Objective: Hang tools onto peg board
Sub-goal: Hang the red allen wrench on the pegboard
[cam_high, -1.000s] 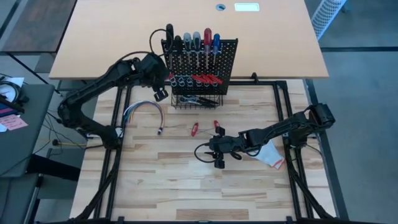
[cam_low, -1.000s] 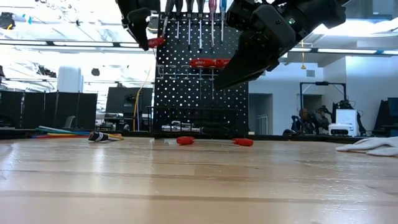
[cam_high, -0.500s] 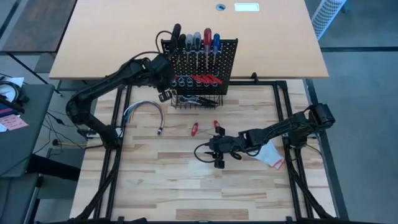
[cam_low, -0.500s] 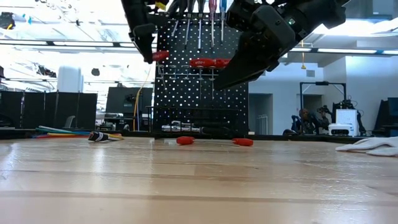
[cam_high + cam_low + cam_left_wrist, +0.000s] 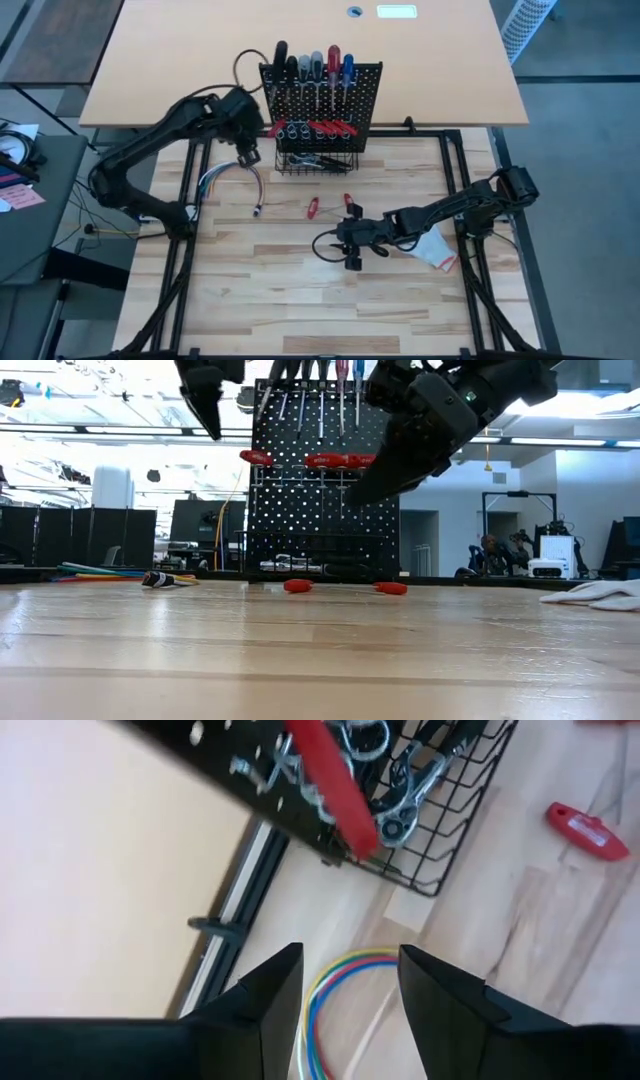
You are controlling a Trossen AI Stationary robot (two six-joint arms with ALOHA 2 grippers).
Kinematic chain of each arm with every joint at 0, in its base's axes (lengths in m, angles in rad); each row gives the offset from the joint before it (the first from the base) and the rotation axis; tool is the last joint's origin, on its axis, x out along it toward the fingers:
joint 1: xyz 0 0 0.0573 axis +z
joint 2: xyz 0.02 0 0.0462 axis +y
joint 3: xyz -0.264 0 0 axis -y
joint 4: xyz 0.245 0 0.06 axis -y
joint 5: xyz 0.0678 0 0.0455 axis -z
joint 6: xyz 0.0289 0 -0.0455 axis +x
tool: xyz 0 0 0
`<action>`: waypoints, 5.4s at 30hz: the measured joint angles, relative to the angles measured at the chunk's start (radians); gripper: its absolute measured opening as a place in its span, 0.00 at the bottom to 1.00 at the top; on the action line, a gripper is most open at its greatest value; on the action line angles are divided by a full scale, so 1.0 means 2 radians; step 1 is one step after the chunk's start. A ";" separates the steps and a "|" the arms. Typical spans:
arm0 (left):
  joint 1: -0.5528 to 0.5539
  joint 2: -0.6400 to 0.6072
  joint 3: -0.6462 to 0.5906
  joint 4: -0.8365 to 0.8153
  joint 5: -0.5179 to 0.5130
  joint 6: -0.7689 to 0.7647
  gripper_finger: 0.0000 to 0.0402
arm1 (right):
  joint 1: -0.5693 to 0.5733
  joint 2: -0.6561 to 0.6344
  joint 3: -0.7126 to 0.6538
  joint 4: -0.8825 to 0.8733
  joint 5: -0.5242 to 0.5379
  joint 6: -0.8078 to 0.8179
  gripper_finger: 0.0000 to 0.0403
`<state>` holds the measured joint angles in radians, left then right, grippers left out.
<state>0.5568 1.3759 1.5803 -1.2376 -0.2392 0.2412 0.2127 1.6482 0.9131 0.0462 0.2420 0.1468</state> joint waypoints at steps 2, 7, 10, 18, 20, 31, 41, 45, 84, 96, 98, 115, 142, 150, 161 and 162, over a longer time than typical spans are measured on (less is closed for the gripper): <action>-0.001 -0.025 -0.016 -0.004 0.000 -0.005 0.40 | 0.000 0.003 0.000 -0.006 0.000 0.000 0.41; -0.011 -0.117 -0.115 0.038 0.000 -0.016 0.40 | 0.000 0.004 -0.018 -0.013 0.000 -0.002 0.41; -0.023 -0.186 -0.203 0.081 0.000 -0.035 0.40 | -0.005 0.005 -0.042 0.021 -0.001 -0.003 0.42; -0.109 -0.343 -0.427 0.198 -0.001 -0.140 0.40 | -0.078 0.001 -0.057 -0.001 -0.005 -0.033 0.54; -0.140 -0.348 -0.433 0.195 0.001 -0.166 0.40 | -0.111 -0.002 -0.056 -0.019 -0.005 -0.009 0.56; -0.313 -0.306 -0.435 0.311 -0.096 -0.226 0.40 | -0.178 0.004 -0.091 -0.032 -0.044 0.074 0.58; -0.405 -0.151 -0.435 0.511 -0.179 -0.182 0.40 | -0.170 0.005 -0.116 0.007 -0.043 0.072 0.51; -0.419 -0.075 -0.435 0.599 -0.209 -0.175 0.40 | -0.169 0.011 -0.116 0.032 -0.043 0.069 0.45; -0.411 0.115 -0.458 1.004 -0.039 -0.180 0.40 | 0.112 0.064 0.049 0.209 0.442 -0.430 0.21; -0.417 0.115 -0.459 1.002 -0.038 -0.170 0.25 | 0.117 0.095 0.073 0.203 0.459 -0.466 0.21; -0.420 0.114 -0.459 1.002 -0.041 -0.164 0.18 | 0.120 0.095 0.073 0.203 0.462 -0.466 0.21; -0.433 0.113 -0.458 0.967 -0.081 -0.122 0.00 | 0.107 0.034 0.073 -0.001 0.346 -0.215 0.61; -0.437 0.113 -0.457 0.968 -0.069 -0.106 0.01 | 0.064 -0.032 0.073 -0.033 0.058 -0.109 0.11; -0.436 0.115 -0.460 0.789 -0.149 -0.180 0.19 | 0.039 -0.047 0.248 -0.278 0.221 -0.026 0.11; -0.443 0.114 -0.459 0.769 -0.184 -0.211 0.25 | -0.107 0.078 0.522 -0.449 0.218 -0.076 0.11; -0.444 0.114 -0.459 0.767 -0.183 -0.211 0.25 | -0.117 0.088 0.537 -0.449 0.210 -0.086 0.11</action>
<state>-0.3318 1.6035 0.6632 0.2957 -0.6057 -0.1811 -0.0212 1.8249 1.9870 -0.8527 0.6611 -0.0255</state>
